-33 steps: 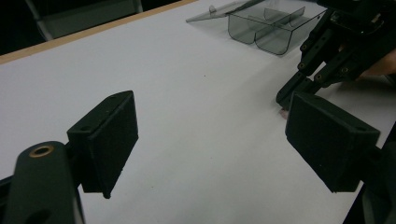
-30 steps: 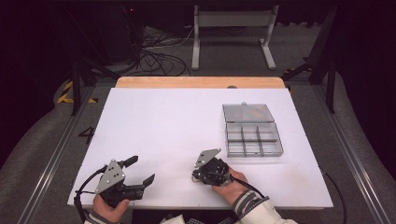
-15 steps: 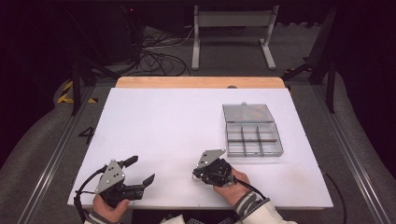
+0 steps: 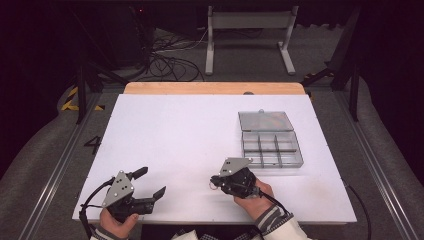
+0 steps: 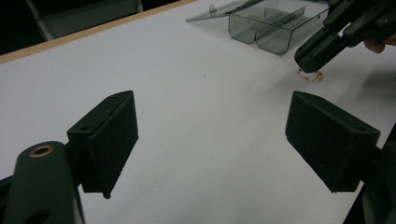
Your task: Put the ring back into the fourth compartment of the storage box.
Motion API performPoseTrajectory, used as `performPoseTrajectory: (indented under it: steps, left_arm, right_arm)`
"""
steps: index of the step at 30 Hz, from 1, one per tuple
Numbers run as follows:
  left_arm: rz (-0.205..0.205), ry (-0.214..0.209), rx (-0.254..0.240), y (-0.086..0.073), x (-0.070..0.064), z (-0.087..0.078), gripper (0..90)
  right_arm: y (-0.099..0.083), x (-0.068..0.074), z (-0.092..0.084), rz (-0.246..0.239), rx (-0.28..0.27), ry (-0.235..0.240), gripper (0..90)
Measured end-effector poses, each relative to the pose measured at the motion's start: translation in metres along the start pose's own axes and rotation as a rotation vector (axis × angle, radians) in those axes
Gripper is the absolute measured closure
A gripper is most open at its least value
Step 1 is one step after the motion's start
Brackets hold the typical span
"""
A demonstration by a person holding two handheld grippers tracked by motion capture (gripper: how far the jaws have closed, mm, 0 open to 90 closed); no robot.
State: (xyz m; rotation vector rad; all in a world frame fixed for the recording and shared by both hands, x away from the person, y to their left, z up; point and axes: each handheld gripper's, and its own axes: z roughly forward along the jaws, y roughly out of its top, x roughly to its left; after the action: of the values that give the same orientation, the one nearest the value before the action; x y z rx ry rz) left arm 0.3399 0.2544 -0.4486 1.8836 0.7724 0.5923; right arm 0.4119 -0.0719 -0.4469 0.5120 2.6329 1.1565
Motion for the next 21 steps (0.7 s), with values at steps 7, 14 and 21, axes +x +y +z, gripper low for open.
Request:
performPoseTrajectory:
  steps: [7, 14, 21]
  left_arm:
    - [0.000, -0.001, 0.000, 0.000, 0.000, 0.000, 17.8]
    - [0.001, -0.001, 0.000, 0.000, 0.000, 0.000, 17.8]
    - [0.001, -0.001, -0.002, 0.000, 0.000, 0.000, 17.7]
  right_arm:
    - [0.001, -0.001, -0.007, -0.011, -0.022, -0.018, 86.7]
    - [0.003, -0.001, -0.014, -0.016, -0.039, -0.031, 86.5]
    - [0.004, 0.000, -0.015, -0.034, -0.032, -0.042, 86.6]
